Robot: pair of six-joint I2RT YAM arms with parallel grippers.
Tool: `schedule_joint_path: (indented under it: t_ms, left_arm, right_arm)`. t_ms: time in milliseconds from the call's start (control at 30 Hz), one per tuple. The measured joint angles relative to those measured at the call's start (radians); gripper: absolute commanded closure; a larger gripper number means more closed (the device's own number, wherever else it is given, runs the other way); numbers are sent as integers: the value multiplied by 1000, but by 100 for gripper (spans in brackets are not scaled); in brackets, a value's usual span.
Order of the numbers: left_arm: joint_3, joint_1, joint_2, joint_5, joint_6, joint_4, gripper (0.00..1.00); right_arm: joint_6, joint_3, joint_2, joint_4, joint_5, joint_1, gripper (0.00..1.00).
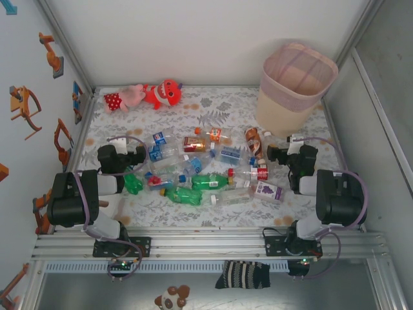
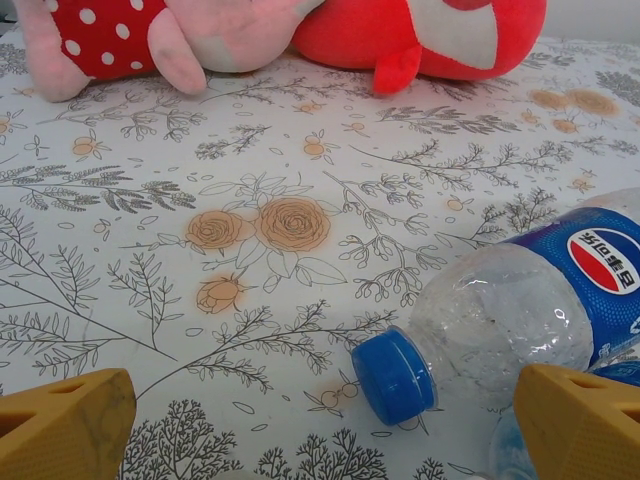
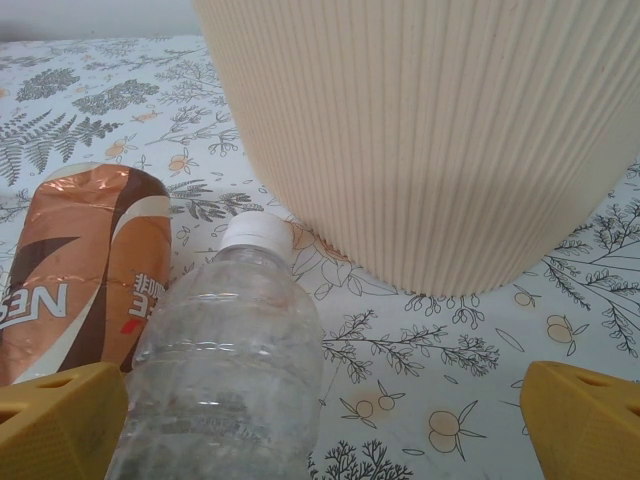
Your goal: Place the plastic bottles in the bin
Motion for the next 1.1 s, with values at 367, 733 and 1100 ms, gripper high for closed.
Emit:
schedule_joint_path:
  t_ms: [367,733,1100]
  left_arm:
    - [0,0,0,0,0,0,3]
    - [3,0,-19,-13,-1,-30,3]
    - [95,-43,-200,-163,-37,-298,3]
  right_arm:
    - [0,0,0,0,0,0,1]
    - [2,0,-69,-55,34,0,1]
    - [33,5,-288,-231,92,0,6]
